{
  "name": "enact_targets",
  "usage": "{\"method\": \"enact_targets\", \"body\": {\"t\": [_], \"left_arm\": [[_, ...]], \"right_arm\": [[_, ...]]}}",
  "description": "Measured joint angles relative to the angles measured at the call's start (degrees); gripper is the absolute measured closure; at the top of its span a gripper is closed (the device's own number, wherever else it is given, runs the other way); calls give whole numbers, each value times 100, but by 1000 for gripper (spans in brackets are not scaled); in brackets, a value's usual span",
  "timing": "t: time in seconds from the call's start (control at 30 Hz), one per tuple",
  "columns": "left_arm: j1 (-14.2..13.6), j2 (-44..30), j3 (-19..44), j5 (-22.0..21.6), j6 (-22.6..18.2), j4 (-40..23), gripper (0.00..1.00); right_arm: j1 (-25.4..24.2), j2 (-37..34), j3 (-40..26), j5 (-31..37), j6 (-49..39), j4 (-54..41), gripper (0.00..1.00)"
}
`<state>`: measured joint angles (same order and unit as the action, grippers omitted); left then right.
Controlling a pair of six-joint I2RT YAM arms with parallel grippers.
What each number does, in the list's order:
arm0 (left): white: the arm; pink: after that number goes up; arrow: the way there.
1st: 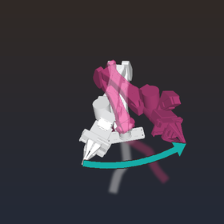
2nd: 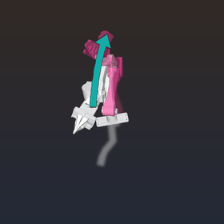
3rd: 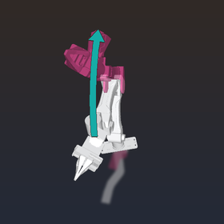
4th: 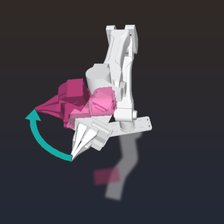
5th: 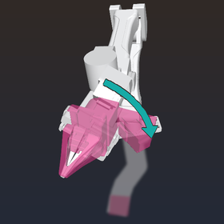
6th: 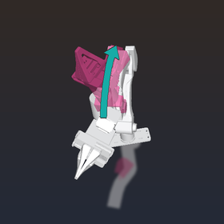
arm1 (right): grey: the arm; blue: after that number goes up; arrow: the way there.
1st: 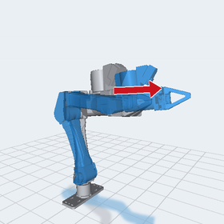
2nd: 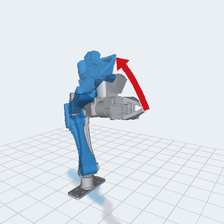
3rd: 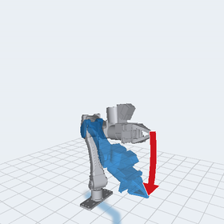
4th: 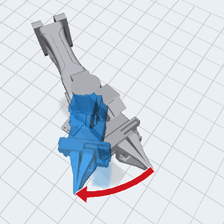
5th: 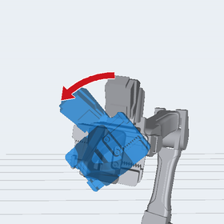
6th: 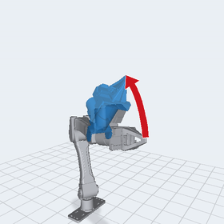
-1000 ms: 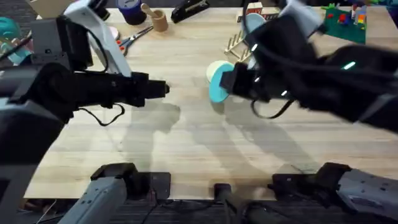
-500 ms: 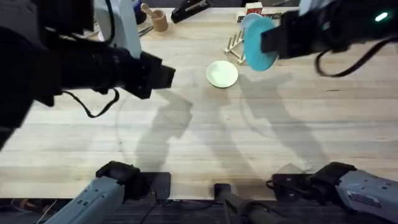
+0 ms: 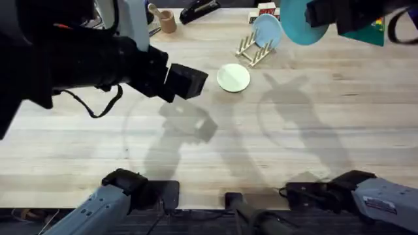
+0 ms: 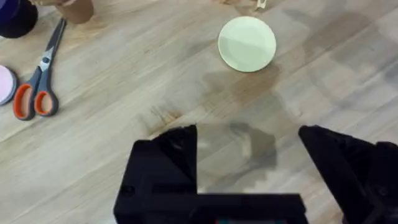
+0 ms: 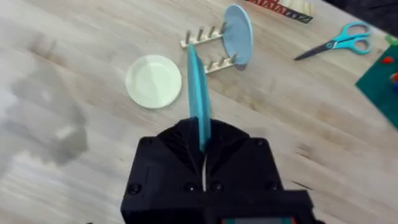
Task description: Pick up the plates from the table one by one and place each into a slot on the dish rack.
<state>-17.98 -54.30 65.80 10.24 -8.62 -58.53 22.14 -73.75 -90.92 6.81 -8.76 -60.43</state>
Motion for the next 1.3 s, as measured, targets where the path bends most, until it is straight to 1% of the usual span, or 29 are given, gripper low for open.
{"method": "enact_targets", "body": {"t": [0.13, 0.37, 0.43, 0.53, 0.63, 0.73, 0.83, 1.13, 1.3], "left_arm": [[0, 0, 0, -4, 0, 67, 6], [0, 0, 0, -44, 0, 70, 6], [0, 0, 0, -48, 0, 70, 6], [0, 0, 0, -62, 0, 70, 6], [0, 0, 0, -66, 0, 70, 6], [0, 0, 0, -66, 0, 86, 6], [0, 0, 0, -66, 0, 86, 6], [0, 0, 0, -66, 0, 86, 5], [0, 0, 0, -66, 0, 87, 5]], "right_arm": [[-32, -489, -531, 7, -427, -220, 971], [-147, -1431, -1533, 0, -938, -259, 976], [-301, -1701, -1841, -69, -1063, -247, 976], [-619, -2079, -2256, -351, -1209, -239, 976], [-932, -2414, -2514, -551, -1323, -190, 975], [-1183, -2696, -2576, -648, -1436, 17, 974], [-1318, -2928, -2576, -689, -1537, 184, 974], [-1372, -3377, -2593, -900, -1745, 423, 974], [-1372, -3498, -2591, -942, -1787, 442, 974]]}}
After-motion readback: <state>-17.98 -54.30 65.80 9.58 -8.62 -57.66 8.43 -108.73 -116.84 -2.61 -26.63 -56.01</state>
